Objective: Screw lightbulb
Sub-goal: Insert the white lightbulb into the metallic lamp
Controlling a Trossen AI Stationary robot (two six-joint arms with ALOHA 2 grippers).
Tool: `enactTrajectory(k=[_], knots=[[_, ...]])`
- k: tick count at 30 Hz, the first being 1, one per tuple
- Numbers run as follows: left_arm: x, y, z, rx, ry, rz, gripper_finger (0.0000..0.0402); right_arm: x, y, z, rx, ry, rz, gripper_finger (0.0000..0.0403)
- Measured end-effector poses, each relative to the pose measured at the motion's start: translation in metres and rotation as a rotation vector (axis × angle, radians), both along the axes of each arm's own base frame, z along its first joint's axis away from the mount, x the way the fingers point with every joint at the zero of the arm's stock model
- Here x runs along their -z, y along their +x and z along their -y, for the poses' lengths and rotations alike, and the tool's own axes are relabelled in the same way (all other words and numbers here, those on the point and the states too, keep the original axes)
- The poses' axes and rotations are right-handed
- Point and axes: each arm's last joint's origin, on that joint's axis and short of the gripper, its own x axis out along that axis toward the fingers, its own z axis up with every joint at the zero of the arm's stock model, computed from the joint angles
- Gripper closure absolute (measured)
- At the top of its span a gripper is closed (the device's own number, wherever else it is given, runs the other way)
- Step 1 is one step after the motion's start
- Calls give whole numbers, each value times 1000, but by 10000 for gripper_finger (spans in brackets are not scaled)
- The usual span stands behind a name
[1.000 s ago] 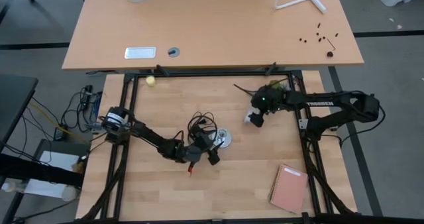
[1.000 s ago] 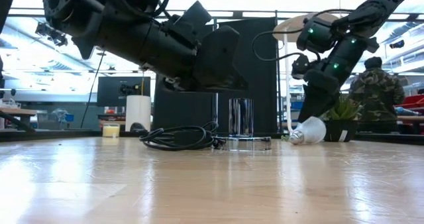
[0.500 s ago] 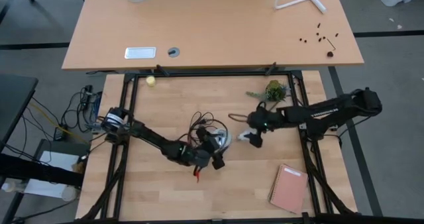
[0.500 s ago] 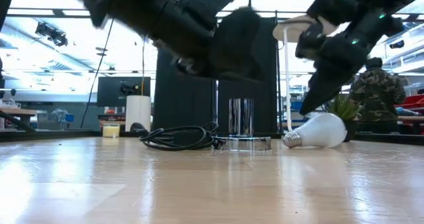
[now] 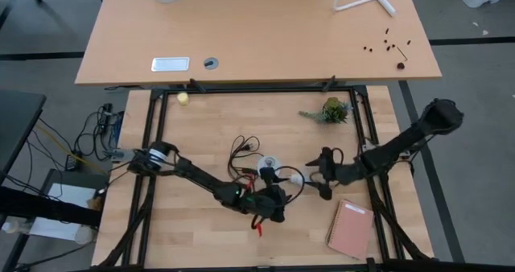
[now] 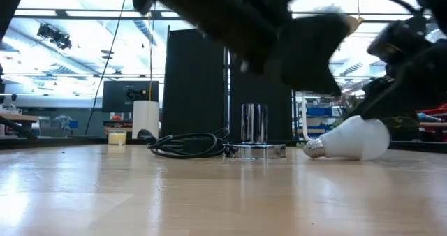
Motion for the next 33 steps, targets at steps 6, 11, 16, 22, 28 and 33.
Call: enactTrajectory(k=[6, 11, 16, 22, 28, 33], knots=[[13, 3, -1, -14, 6, -11, 104, 2, 1, -16, -9, -55, 31, 55], [11, 10, -17, -49, -123, 50, 104, 7, 3, -16, -36, -122, 4, 55], [12, 13, -25, -45, -189, 53, 104, 9, 4, -19, -49, -113, 5, 55], [13, 14, -24, -16, -246, 54, 97, 14, 7, -24, -84, -86, 17, 55], [27, 14, -19, -3, -256, 12, 96, 21, 17, -31, -91, -69, 46, 55], [40, 9, -13, 12, -236, -65, 96, 28, 31, -43, -128, -117, 18, 55]])
